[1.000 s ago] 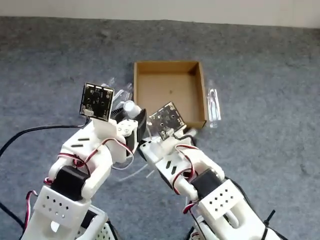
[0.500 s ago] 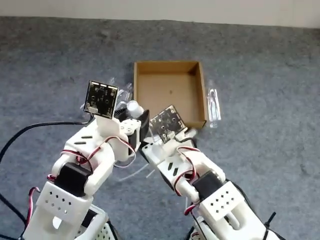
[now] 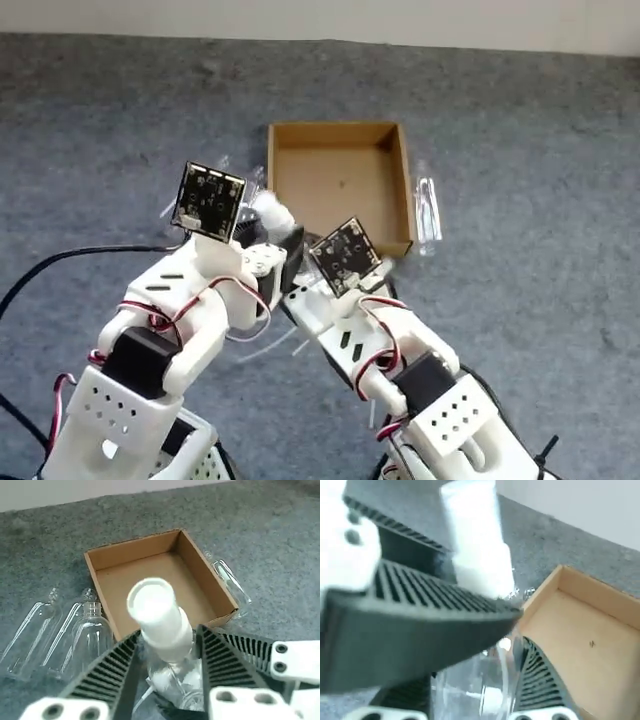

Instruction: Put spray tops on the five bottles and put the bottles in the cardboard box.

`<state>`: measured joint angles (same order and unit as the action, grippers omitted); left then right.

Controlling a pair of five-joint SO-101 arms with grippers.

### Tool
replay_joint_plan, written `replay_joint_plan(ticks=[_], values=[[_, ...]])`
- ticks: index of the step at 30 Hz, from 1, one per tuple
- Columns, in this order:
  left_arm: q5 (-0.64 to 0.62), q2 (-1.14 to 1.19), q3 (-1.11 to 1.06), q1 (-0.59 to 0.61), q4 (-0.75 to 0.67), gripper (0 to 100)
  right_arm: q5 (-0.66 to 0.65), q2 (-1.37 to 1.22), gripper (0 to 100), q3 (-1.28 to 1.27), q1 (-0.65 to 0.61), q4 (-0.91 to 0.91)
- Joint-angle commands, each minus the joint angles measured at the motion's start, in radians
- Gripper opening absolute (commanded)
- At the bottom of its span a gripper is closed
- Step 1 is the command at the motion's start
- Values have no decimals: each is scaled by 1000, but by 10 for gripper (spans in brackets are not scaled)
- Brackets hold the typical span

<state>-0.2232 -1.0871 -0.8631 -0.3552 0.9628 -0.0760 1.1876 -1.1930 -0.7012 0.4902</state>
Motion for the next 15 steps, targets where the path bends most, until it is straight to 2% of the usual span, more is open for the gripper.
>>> replay_joint_plan(ticks=[1,10,15], values=[[15,5,45,-15,32,148,-9,39,4,19,-10,-36],[15,4,165,-7,89,154,-9,39,4,19,-10,-36],[15,4,294,-5,176,242,-9,39,4,19,-10,-36]])
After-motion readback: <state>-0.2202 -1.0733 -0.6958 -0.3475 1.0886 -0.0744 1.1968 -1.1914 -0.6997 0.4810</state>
